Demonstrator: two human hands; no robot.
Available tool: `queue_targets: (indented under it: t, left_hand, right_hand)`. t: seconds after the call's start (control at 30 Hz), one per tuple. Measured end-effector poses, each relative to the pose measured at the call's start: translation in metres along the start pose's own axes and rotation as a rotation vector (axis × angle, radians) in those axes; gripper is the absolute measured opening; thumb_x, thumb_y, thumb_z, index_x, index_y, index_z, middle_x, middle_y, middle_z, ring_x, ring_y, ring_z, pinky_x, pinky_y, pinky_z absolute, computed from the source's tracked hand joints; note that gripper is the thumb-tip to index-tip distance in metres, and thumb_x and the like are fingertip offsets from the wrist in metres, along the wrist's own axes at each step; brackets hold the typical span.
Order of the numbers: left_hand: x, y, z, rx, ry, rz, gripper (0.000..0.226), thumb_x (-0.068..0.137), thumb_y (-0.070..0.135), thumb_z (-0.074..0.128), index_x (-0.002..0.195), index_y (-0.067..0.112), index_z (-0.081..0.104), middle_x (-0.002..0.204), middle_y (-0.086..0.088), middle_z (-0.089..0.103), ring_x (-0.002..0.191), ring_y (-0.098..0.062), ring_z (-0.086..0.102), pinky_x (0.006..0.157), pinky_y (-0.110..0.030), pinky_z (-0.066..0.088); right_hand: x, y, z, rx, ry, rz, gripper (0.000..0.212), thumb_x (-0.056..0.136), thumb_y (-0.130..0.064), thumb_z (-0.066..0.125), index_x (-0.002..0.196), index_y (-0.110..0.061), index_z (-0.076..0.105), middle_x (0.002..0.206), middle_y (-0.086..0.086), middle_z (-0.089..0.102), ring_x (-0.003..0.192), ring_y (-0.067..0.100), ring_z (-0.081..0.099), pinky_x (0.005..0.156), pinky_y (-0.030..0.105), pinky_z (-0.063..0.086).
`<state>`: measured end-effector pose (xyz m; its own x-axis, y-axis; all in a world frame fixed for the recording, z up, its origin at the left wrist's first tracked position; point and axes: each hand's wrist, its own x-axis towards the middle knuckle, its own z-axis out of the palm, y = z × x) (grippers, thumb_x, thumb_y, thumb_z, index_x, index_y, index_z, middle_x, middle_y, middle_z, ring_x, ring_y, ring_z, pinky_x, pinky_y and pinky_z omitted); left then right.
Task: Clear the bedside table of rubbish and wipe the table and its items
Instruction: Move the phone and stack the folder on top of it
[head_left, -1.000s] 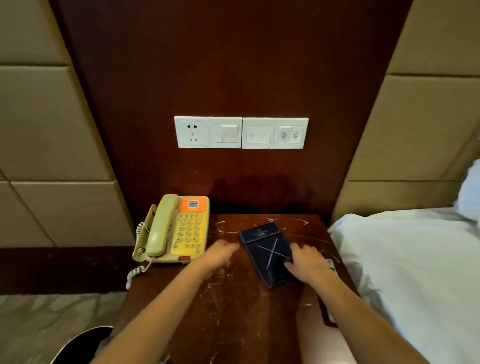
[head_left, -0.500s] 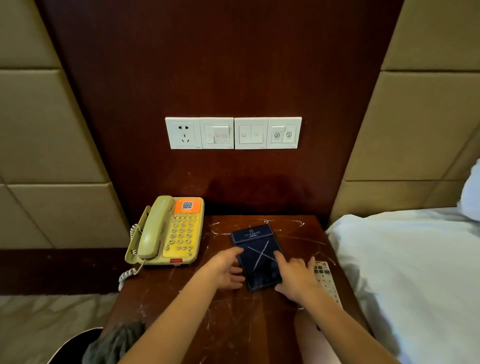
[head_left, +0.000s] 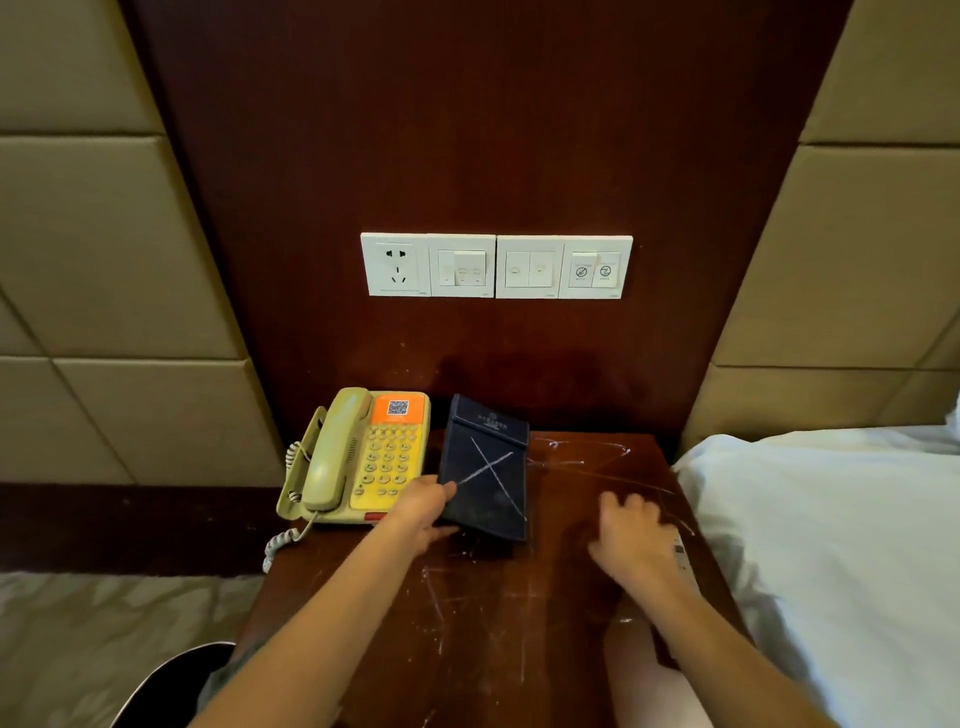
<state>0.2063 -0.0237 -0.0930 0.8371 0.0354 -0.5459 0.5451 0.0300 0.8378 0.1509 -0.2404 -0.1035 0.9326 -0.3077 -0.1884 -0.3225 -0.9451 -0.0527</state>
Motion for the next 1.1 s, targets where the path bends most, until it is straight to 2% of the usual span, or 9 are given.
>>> queue_targets:
  t: [0.07, 0.13, 0.3, 0.43, 0.5, 0.63, 0.7, 0.87, 1.1]
  left_hand:
    - [0.000, 0.004, -0.012, -0.029, 0.010, 0.011, 0.034, 0.097, 0.010, 0.047, 0.131, 0.006, 0.045, 0.126, -0.016, 0.054, 0.115, -0.029, 0.052, 0.068, -0.035, 0.051]
    - [-0.002, 0.009, -0.023, -0.047, 0.011, 0.025, 0.032, 0.098, 0.009, 0.046, 0.129, 0.006, 0.046, 0.124, -0.016, 0.055, 0.111, -0.029, 0.053, 0.062, -0.033, 0.049]
    - [-0.009, 0.024, -0.048, -0.053, -0.007, 0.060, 0.013, 0.100, 0.009, 0.041, 0.110, 0.012, 0.049, 0.099, -0.011, 0.057, 0.084, -0.019, 0.053, 0.067, -0.034, 0.048]
    - [-0.015, 0.037, -0.079, -0.094, -0.001, 0.090, 0.018, 0.099, 0.008, 0.042, 0.116, 0.011, 0.050, 0.088, -0.007, 0.057, 0.077, -0.016, 0.053, 0.068, -0.033, 0.049]
    - [-0.017, 0.041, -0.100, -0.143, 0.011, 0.097, 0.026, 0.099, 0.009, 0.044, 0.125, 0.010, 0.048, 0.095, -0.007, 0.057, 0.081, -0.016, 0.053, 0.074, -0.036, 0.049]
    - [-0.019, 0.043, -0.140, -0.244, 0.037, 0.117, 0.019, 0.099, 0.007, 0.043, 0.116, 0.010, 0.049, 0.106, -0.010, 0.055, 0.084, -0.017, 0.053, 0.071, -0.036, 0.048]
    - [-0.018, 0.041, -0.161, -0.316, 0.040, 0.110, 0.018, 0.098, 0.006, 0.043, 0.114, 0.009, 0.051, 0.102, -0.011, 0.058, 0.085, -0.019, 0.056, 0.073, -0.035, 0.048]
    - [-0.012, 0.039, -0.206, -0.353, 0.064, 0.097, 0.016, 0.098, 0.006, 0.042, 0.093, 0.010, 0.057, 0.092, -0.009, 0.060, 0.084, -0.019, 0.056, 0.067, -0.031, 0.045]
    - [0.007, 0.032, -0.217, -0.352, 0.067, 0.092, 0.016, 0.098, 0.007, 0.042, 0.094, 0.010, 0.058, 0.095, -0.010, 0.059, 0.085, -0.019, 0.056, 0.067, -0.030, 0.044]
  right_hand:
    - [-0.005, 0.021, -0.001, -0.133, -0.083, 0.156, 0.070, 0.088, -0.042, 0.056, 0.144, -0.021, 0.020, 0.145, 0.017, 0.030, 0.131, 0.038, 0.033, 0.098, 0.054, 0.040]
    - [-0.007, 0.041, 0.005, -0.008, -0.141, 0.250, 0.076, 0.086, -0.043, 0.058, 0.144, -0.018, 0.017, 0.141, 0.015, 0.039, 0.127, 0.035, 0.043, 0.095, 0.051, 0.046]
    - [-0.011, 0.043, 0.001, 0.098, -0.171, 0.211, 0.075, 0.087, -0.041, 0.059, 0.142, -0.011, 0.018, 0.134, 0.011, 0.051, 0.121, 0.028, 0.053, 0.096, 0.037, 0.044]
    - [-0.011, -0.014, -0.017, 0.192, -0.106, 0.093, 0.070, 0.085, -0.046, 0.059, 0.139, -0.017, 0.024, 0.126, 0.009, 0.054, 0.113, 0.027, 0.056, 0.086, 0.035, 0.044]
    - [-0.010, -0.056, -0.023, 0.251, -0.046, 0.004, 0.064, 0.085, -0.049, 0.060, 0.133, -0.019, 0.030, 0.118, 0.006, 0.059, 0.105, 0.025, 0.061, 0.076, 0.033, 0.045]
    - [-0.006, -0.139, -0.022, 0.404, 0.028, -0.106, 0.057, 0.082, -0.057, 0.059, 0.121, -0.021, 0.039, 0.111, 0.002, 0.064, 0.100, 0.025, 0.064, 0.073, 0.033, 0.049]
    - [-0.003, -0.172, -0.019, 0.473, 0.019, -0.103, 0.055, 0.083, -0.055, 0.060, 0.119, -0.020, 0.039, 0.110, 0.001, 0.064, 0.098, 0.024, 0.064, 0.068, 0.031, 0.048]
    - [0.012, -0.230, -0.010, 0.578, 0.042, -0.063, 0.062, 0.084, -0.053, 0.061, 0.128, -0.018, 0.037, 0.117, 0.005, 0.060, 0.105, 0.026, 0.061, 0.072, 0.034, 0.048]
    - [0.041, -0.255, -0.013, 0.653, 0.053, -0.021, 0.065, 0.086, -0.048, 0.061, 0.135, -0.017, 0.032, 0.123, 0.008, 0.057, 0.110, 0.028, 0.059, 0.073, 0.033, 0.047]
